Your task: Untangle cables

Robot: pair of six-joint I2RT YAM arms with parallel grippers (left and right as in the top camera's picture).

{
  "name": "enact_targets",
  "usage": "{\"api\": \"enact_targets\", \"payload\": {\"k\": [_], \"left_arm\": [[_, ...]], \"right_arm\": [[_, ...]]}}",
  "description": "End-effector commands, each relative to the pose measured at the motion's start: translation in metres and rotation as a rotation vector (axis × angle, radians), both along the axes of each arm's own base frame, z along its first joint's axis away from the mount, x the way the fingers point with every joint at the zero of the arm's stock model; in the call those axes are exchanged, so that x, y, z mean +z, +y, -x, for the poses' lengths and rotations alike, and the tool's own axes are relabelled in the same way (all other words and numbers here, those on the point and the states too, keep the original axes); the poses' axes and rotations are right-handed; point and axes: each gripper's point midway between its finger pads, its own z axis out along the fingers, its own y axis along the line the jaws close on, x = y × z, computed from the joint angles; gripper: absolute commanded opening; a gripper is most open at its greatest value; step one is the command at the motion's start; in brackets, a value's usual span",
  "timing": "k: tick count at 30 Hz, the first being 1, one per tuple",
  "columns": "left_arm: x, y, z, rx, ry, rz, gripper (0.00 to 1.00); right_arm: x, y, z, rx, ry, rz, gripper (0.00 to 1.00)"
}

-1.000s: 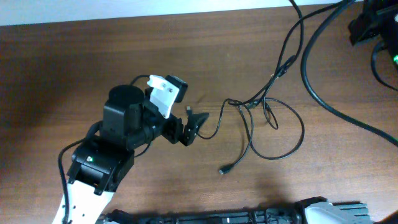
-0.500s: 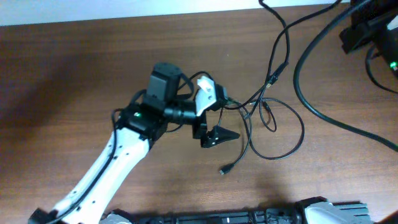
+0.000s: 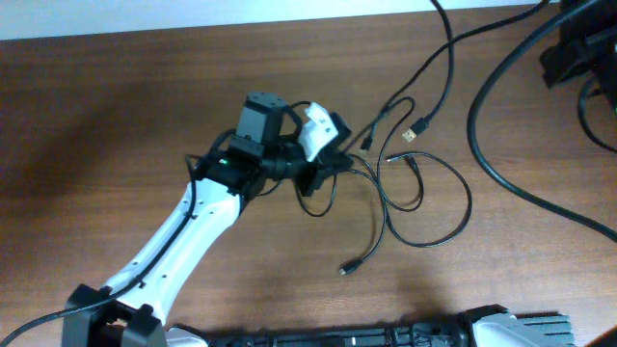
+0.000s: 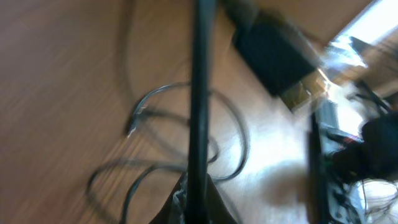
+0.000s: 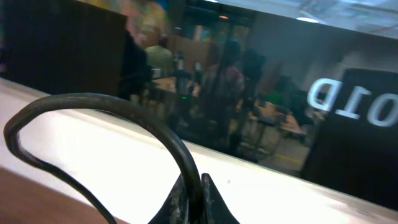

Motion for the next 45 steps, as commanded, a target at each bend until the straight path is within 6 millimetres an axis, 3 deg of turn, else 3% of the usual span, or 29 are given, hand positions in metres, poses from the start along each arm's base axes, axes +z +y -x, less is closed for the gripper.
{"api": "enact_targets", "payload": {"k": [1, 5, 10, 12, 14, 17, 20, 24, 26, 29, 32, 37, 42, 43, 44, 45], "left_arm": [[-0.022, 0.038, -0.029, 0.225, 0.102, -0.109, 0.0], [-0.043, 0.075, -0.04, 0.402, 0.208, -0.205, 0.0], [-0.049, 0.078, -0.033, 0.4, 0.248, -0.229, 0.0], [-0.049, 0.078, -0.033, 0.4, 0.248, -0.229, 0.0], [-0.049, 0.078, -0.033, 0.401, 0.245, -0.227, 0.08], [-0.049, 0.078, -0.033, 0.401, 0.245, -0.228, 0.11], [-0.048, 0.077, -0.035, 0.401, 0.238, -0.223, 0.14], [-0.048, 0.077, -0.035, 0.401, 0.238, -0.224, 0.14], [-0.047, 0.077, -0.036, 0.402, 0.231, -0.22, 0.14], [-0.045, 0.076, -0.039, 0.403, 0.219, -0.211, 0.12], [-0.045, 0.076, -0.038, 0.402, 0.221, -0.212, 0.1], [-0.045, 0.076, -0.038, 0.402, 0.219, -0.212, 0.12], [-0.045, 0.076, -0.038, 0.402, 0.222, -0.214, 0.1], [-0.045, 0.076, -0.038, 0.402, 0.222, -0.214, 0.1], [-0.045, 0.076, -0.038, 0.402, 0.222, -0.214, 0.1], [-0.045, 0.076, -0.038, 0.402, 0.223, -0.214, 0.09]], "right_arm": [[0.015, -0.034, 0.014, -0.18, -0.048, -0.041, 0.04], [0.013, -0.085, 0.017, -0.47, -0.041, -0.09, 0.04], [-0.004, -0.169, 0.053, -1.054, 0.033, -0.06, 0.04], [-0.014, -0.182, 0.058, -1.167, 0.076, -0.045, 0.04], [-0.033, -0.2, 0.058, -1.281, 0.167, 0.022, 0.04], [-0.061, -0.24, 0.054, -1.451, 0.263, 0.016, 0.04], [-0.103, -0.289, 0.057, -1.633, 0.343, -0.121, 0.04], [-0.2, -0.355, 0.078, -1.813, 0.563, -0.443, 0.04], [-0.244, -0.383, 0.083, -1.785, 0.684, -0.633, 0.04], [-0.301, -0.408, 0.083, -1.626, 0.849, -0.915, 0.04], [-0.348, -0.434, 0.09, -1.515, 0.936, -1.161, 0.04], [-0.393, -0.459, 0.122, -1.563, 1.016, -1.304, 0.04], [-0.422, -0.462, 0.133, -1.583, 1.082, -1.35, 0.04], [-0.431, -0.46, 0.133, -1.582, 1.101, -1.357, 0.12], [-0.439, -0.458, 0.133, -1.584, 1.117, -1.369, 0.46], [-0.448, -0.454, 0.134, -1.588, 1.139, -1.396, 0.71]]}}
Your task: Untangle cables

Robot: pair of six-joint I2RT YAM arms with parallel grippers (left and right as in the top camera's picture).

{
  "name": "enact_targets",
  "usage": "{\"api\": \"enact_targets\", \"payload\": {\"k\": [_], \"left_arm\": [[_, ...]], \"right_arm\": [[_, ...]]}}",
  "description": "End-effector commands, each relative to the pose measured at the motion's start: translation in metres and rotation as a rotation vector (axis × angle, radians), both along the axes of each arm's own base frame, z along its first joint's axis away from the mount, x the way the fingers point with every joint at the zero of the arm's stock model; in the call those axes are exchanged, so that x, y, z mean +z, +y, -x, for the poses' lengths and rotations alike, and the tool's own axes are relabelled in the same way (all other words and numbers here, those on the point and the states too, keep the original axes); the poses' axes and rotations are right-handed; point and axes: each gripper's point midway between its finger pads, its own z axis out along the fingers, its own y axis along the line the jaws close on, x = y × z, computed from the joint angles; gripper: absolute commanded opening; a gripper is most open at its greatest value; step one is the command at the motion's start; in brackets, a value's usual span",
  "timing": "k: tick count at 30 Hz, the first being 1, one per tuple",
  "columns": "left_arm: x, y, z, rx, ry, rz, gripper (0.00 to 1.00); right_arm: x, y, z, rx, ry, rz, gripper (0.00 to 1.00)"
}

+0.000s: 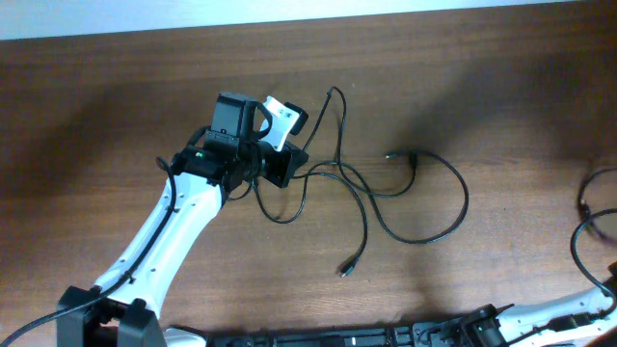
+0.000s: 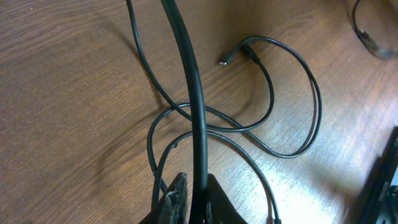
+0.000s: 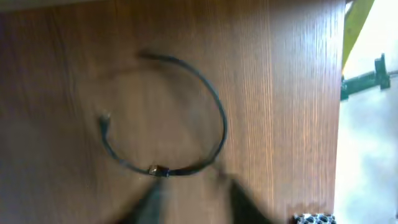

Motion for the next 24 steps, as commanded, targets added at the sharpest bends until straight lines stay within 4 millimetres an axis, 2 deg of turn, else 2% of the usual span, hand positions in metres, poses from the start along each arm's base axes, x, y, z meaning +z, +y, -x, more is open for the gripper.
{"api": "enact_targets", "payload": {"k": [1, 2, 5, 7, 8, 9, 11, 13, 15, 17, 19, 21, 24], "left_arm": [[0.0, 0.0, -0.002, 0.004, 0.001, 0.0, 0.08], [0.0, 0.0, -0.002, 0.003, 0.0, 0.0, 0.08], [0.0, 0.0, -0.002, 0.003, 0.001, 0.0, 0.07], [0.0, 0.0, -0.002, 0.003, 0.0, 0.0, 0.07], [0.0, 0.0, -0.002, 0.003, 0.0, 0.0, 0.07], [0.0, 0.0, -0.002, 0.004, 0.001, 0.001, 0.05], [0.001, 0.0, -0.002, 0.001, 0.002, 0.005, 0.0], [0.003, -0.003, 0.0, -0.013, 0.008, 0.023, 0.0], [0.009, -0.011, 0.005, -0.051, 0.014, 0.076, 0.0], [0.023, -0.025, 0.011, -0.124, 0.005, 0.165, 0.0], [0.056, -0.046, 0.029, -0.335, -0.092, 0.33, 0.0], [0.083, -0.055, 0.045, -0.471, -0.168, 0.443, 0.0], [0.113, -0.055, 0.049, -0.513, -0.289, 0.477, 0.0]], "right_arm": [[-0.027, 0.01, -0.001, -0.019, -0.004, -0.081, 0.84], [-0.034, 0.013, -0.002, -0.016, -0.011, -0.101, 0.91], [-0.042, 0.017, -0.001, -0.014, -0.003, -0.122, 0.95], [-0.041, 0.017, -0.011, 0.055, -0.049, -0.125, 0.95], [-0.04, 0.019, -0.024, 0.138, -0.111, -0.13, 0.96], [-0.034, 0.026, -0.048, 0.296, -0.231, -0.135, 0.96], [-0.025, 0.036, -0.071, 0.456, -0.342, -0.131, 0.96], [-0.016, 0.048, -0.095, 0.622, -0.435, -0.108, 0.95], [-0.001, 0.075, -0.132, 0.872, -0.566, -0.069, 0.95], [0.005, 0.105, -0.158, 1.082, -0.609, -0.047, 0.96], [0.004, 0.152, -0.189, 1.33, -0.6, -0.046, 0.95], [0.004, 0.196, -0.216, 1.513, -0.598, -0.051, 0.97], [0.005, 0.258, -0.243, 1.71, -0.606, -0.079, 0.99]]}}
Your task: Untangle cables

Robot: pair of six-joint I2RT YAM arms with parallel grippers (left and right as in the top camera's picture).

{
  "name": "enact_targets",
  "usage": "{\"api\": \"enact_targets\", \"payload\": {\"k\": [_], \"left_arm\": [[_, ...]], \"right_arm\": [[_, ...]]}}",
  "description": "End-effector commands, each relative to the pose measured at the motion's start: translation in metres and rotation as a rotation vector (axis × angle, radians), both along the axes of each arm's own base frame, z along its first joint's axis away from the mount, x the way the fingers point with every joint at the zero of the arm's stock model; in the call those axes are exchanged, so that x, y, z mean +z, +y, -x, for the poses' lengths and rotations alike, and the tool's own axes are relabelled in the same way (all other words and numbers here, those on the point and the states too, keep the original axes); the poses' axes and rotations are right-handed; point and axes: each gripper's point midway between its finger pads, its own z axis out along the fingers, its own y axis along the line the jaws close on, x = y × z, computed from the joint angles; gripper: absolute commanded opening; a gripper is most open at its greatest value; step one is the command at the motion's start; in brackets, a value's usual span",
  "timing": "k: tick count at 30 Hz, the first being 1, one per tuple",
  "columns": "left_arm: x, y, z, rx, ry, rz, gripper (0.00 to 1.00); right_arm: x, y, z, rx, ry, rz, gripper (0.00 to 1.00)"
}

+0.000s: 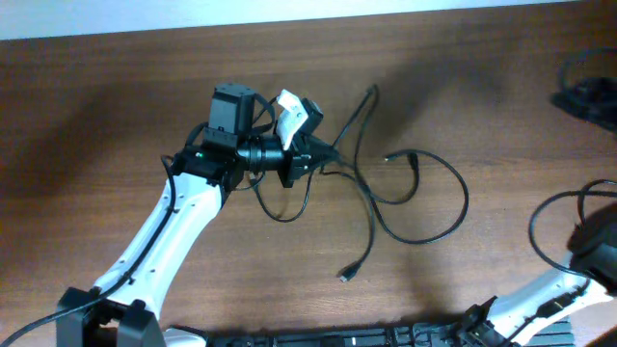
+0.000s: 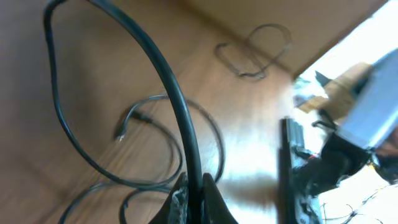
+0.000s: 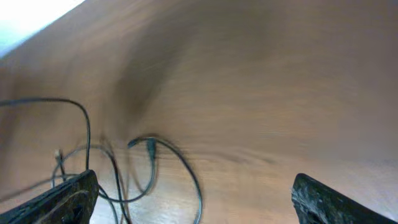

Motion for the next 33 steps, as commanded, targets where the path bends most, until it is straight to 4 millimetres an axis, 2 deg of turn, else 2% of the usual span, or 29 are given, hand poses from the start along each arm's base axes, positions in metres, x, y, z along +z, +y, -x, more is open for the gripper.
{"api": "enact_targets", "payload": {"k": [1, 2, 3, 4, 6, 9, 10, 12, 14, 18, 20, 21, 23, 24, 26, 29, 32, 33], "left_arm": [[0.048, -0.002, 0.023, -0.111, -0.137, 0.116, 0.0], [0.055, -0.001, 0.026, -0.116, -0.157, 0.127, 0.0], [0.064, 0.0, 0.03, -0.122, -0.182, 0.138, 0.0], [0.082, 0.003, 0.038, -0.124, -0.238, 0.154, 0.0], [0.098, 0.006, 0.046, -0.122, -0.294, 0.168, 0.0], [0.123, 0.013, 0.063, -0.118, -0.373, 0.188, 0.0], [0.126, 0.014, 0.065, -0.118, -0.381, 0.19, 0.0], [0.13, 0.015, 0.069, -0.118, -0.391, 0.194, 0.0], [0.13, 0.015, 0.069, -0.118, -0.389, 0.194, 0.0], [0.129, 0.015, 0.068, -0.108, -0.375, 0.19, 0.0], [0.129, 0.015, 0.068, -0.101, -0.346, 0.193, 0.0], [0.129, 0.015, 0.068, -0.1, -0.342, 0.193, 0.0], [0.129, 0.015, 0.068, -0.1, -0.341, 0.193, 0.0], [0.129, 0.015, 0.068, -0.097, -0.329, 0.195, 0.0], [0.131, 0.015, 0.074, -0.126, -0.323, 0.211, 0.0], [0.134, 0.012, 0.085, -0.184, -0.312, 0.237, 0.0], [0.134, 0.001, 0.098, -0.231, -0.307, 0.245, 0.0], [0.134, -0.001, 0.101, -0.242, -0.306, 0.247, 0.0]], "right_arm": [[0.005, 0.06, -0.021, 0.216, -0.056, 0.008, 0.99], [0.008, 0.075, -0.025, 0.254, -0.06, 0.008, 0.99], [0.015, 0.103, -0.029, 0.344, -0.086, 0.021, 0.99], [0.026, 0.137, -0.035, 0.444, -0.127, 0.047, 0.99], [0.042, 0.172, -0.039, 0.534, -0.179, 0.067, 0.99], [0.097, 0.232, -0.035, 0.688, -0.372, 0.033, 0.99], [0.11, 0.242, -0.032, 0.718, -0.423, 0.019, 1.0], [0.145, 0.27, -0.015, 0.826, -0.577, 0.0, 0.99], [0.163, 0.29, 0.004, 0.909, -0.659, 0.018, 0.99], [0.199, 0.33, 0.054, 1.094, -0.841, 0.099, 0.99], [0.208, 0.344, 0.074, 1.162, -0.895, 0.118, 0.99], [0.21, 0.355, 0.091, 1.244, -0.949, 0.14, 0.99], [0.206, 0.365, 0.113, 1.361, -0.995, 0.172, 0.99], [0.197, 0.367, 0.121, 1.425, -0.987, 0.212, 0.99], [0.182, 0.369, 0.126, 1.478, -0.913, 0.28, 0.99], [0.175, 0.374, 0.133, 1.546, -0.904, 0.318, 0.99], [0.172, 0.376, 0.133, 1.563, -0.903, 0.337, 0.99], [0.172, 0.376, 0.132, 1.563, -0.902, 0.336, 0.77]]}}
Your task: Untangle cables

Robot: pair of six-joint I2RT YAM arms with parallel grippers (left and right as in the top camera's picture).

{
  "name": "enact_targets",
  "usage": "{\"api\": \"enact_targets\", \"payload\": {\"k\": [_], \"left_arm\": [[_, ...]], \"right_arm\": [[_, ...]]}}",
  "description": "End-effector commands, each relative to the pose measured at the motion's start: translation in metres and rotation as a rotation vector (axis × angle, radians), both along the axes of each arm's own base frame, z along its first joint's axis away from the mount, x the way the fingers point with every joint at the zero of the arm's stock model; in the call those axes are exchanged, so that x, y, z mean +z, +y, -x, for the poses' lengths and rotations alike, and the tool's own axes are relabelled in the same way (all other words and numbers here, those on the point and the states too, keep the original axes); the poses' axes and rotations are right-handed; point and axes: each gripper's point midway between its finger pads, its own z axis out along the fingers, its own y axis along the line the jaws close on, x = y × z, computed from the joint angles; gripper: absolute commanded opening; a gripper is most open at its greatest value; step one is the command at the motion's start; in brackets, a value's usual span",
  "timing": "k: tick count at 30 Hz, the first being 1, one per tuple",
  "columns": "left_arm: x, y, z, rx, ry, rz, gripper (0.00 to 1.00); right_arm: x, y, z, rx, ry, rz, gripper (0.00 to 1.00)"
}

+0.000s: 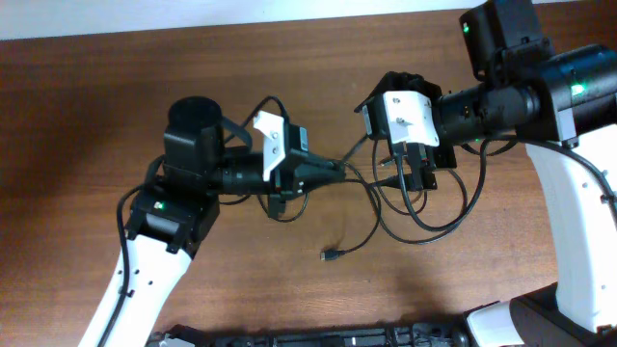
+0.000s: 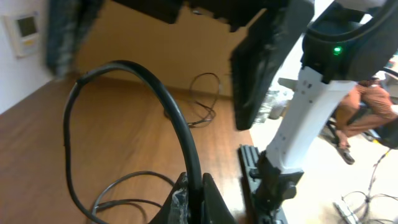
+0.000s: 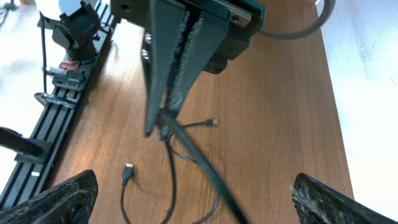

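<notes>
Thin black cables (image 1: 416,214) lie in crossed loops at mid-table, one plug end (image 1: 330,254) pointing toward the front edge. My left gripper (image 1: 333,166) is shut on a black cable at the tangle's left side. In the left wrist view the cable (image 2: 163,96) arches up from the shut left gripper (image 2: 194,182). My right gripper (image 1: 416,175) hangs wide open over the loops, facing the left one. In the right wrist view the right gripper (image 3: 194,190) holds nothing. The taut cable (image 3: 205,165) runs below it, near a plug (image 3: 129,171).
The brown wooden table (image 1: 87,106) stretches out to the left. A black rail (image 1: 318,337) runs along the front edge. My right arm (image 1: 569,183) comes in from the right side. Another cable loop (image 2: 202,102) lies farther off in the left wrist view.
My right arm was at the far right edge of the table. Now its open gripper is over the tangle, opposite the left gripper. The left gripper, still shut on its cable, has shifted slightly right.
First my left gripper held a cable at the tangle's left while the right was shut on a thick cable at the upper right. Then the thick cables were gone from the middle and the right gripper was open at the right edge. Now it is over the tangle.
</notes>
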Motion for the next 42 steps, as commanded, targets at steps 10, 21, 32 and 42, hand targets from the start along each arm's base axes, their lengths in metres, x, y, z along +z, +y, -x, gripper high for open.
{"api": "enact_targets", "payload": {"k": [10, 21, 32, 42], "left_arm": [[0.019, -0.009, 0.007, -0.014, 0.005, 0.04, 0.32], [0.024, 0.012, -0.015, 0.292, -0.004, -0.021, 0.99], [-0.038, 0.091, -0.068, 0.896, 0.078, -0.35, 0.99], [-0.046, 0.094, -0.064, 0.894, 0.102, -0.381, 0.99]], "right_arm": [[0.001, -0.001, 0.003, -0.057, 0.065, 0.004, 0.04], [0.03, -0.076, -0.108, -1.024, -0.005, 0.024, 0.04], [0.186, -0.212, -0.114, -1.867, -0.58, -0.434, 0.04], [0.184, -0.34, -0.091, -2.297, -0.675, -0.487, 0.04]]}}
